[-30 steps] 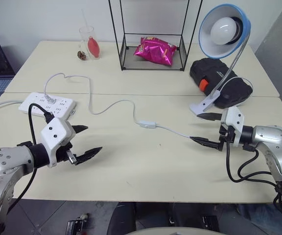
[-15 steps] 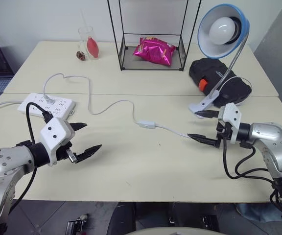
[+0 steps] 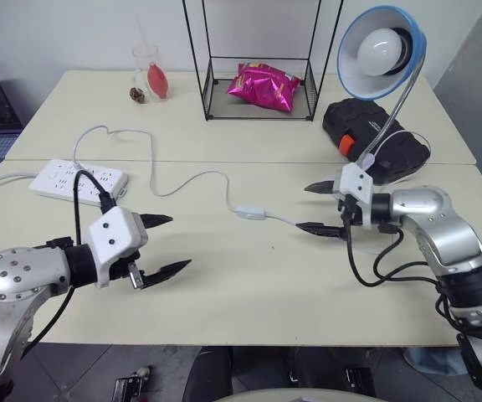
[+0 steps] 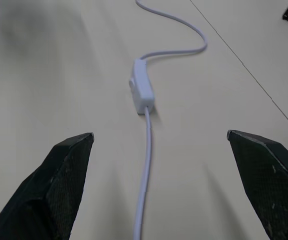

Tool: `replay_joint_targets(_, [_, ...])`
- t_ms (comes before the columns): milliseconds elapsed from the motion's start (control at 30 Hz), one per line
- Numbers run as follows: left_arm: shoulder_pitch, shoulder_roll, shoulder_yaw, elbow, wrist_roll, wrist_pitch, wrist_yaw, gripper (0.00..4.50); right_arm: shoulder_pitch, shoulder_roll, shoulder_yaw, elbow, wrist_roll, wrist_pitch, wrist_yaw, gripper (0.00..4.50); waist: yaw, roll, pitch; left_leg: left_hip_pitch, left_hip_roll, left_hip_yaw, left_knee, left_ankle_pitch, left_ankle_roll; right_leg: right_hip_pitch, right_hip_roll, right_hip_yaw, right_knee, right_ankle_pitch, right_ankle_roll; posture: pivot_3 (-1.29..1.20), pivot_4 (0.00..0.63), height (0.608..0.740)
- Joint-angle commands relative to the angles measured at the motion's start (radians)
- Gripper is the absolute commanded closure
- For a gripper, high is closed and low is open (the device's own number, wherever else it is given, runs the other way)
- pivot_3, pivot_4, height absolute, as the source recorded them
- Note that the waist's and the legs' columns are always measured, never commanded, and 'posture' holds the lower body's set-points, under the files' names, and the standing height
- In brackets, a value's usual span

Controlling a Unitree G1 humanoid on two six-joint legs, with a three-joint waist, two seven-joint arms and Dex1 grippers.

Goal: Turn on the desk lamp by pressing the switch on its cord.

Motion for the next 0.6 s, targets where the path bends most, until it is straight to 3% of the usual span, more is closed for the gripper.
replay_joint_targets(33, [-0.041,0.009,0.01,-0.015,-0.02,0.026,0.019,0.02,-0.083,0.054,0.038,0.064,-0.017,0.007,0.03,0.0,0.0,0.0,0.0,0.0,0.0,0.0,0.0,0.0,0.0,0.0,0.0,0.0,0.0,0.0,0.0,0.0,0.15,0.74])
replay_joint_targets(267, [-0.059,0.011,0.004,0.009,-0.003,0.025,0.025,0.02,-0.161,0.207,0.11,0.26,-0.092,-0.065,0.009,0.0,-0.009,0.0,0.0,-0.001,0.0,0.0,-0.001,0.0,0.0,-0.002,0.0,0.0,0.001,0.0,0.0,0.0,0.15,0.74])
replay_joint_targets(567, [-0.053,0.012,0.004,0.009,0.01,0.019,0.026,0.02,-0.226,0.297,0.116,0.465,-0.149,-0.158,0.007,0.0,-0.015,0.0,0.0,-0.003,0.0,0.0,-0.001,0.0,0.0,-0.004,0.0,0.0,0.001,0.0,0.0,0.0,0.15,0.74])
replay_joint_targets(600, [-0.052,0.011,0.005,0.008,0.01,0.02,0.026,0.0,-0.23,0.302,0.115,0.476,-0.151,-0.16,0.01,0.18,-0.015,0.0,0.0,-0.003,0.0,0.0,-0.001,0.0,0.0,-0.004,0.0,0.0,0.001,0.0,0.0,0.0,0.15,0.74])
